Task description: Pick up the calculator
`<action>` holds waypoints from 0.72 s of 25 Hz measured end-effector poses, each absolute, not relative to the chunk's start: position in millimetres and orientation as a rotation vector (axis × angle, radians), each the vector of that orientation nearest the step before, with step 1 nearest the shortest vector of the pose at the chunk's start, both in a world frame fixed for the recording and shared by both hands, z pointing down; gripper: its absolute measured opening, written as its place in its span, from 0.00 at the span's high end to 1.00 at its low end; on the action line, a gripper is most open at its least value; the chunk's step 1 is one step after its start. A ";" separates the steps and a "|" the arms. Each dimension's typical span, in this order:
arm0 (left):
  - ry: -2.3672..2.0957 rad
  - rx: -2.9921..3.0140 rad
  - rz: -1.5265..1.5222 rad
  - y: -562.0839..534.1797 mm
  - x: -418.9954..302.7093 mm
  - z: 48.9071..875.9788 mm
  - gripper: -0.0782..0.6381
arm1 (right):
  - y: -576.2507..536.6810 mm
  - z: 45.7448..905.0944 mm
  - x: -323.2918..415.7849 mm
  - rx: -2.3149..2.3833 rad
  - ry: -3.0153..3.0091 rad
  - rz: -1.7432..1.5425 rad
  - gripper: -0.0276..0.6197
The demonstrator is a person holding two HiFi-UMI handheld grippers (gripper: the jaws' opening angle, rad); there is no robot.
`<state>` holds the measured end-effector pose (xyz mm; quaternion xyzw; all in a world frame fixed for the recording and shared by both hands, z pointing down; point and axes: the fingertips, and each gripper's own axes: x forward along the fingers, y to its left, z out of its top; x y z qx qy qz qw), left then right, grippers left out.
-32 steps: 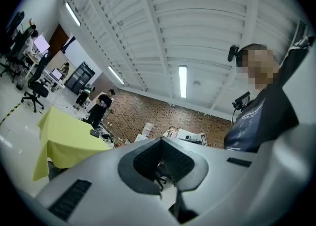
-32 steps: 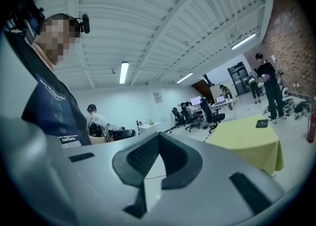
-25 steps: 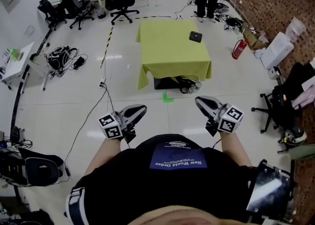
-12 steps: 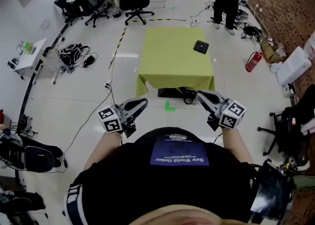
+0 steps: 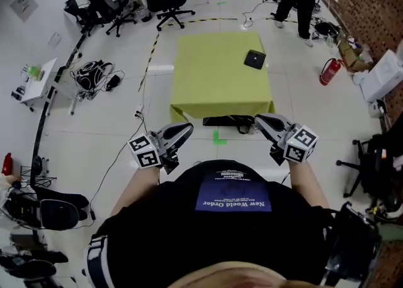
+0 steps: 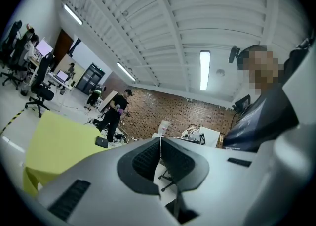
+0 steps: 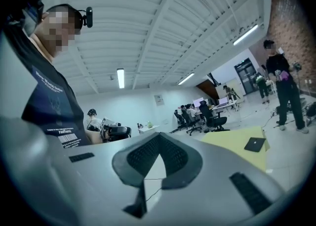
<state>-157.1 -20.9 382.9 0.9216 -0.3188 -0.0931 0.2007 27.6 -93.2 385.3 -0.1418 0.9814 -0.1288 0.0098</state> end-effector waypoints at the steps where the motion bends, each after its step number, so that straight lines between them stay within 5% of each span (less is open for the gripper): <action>1: -0.873 2.576 -0.264 -31.6 -159.5 385.9 0.88 | -102.4 388.3 25.7 -0.463 3.063 -0.414 0.98; 18: -0.499 2.682 -0.201 -251.3 -299.9 400.1 0.88 | -268.1 373.6 -117.4 -0.845 2.989 -0.403 0.98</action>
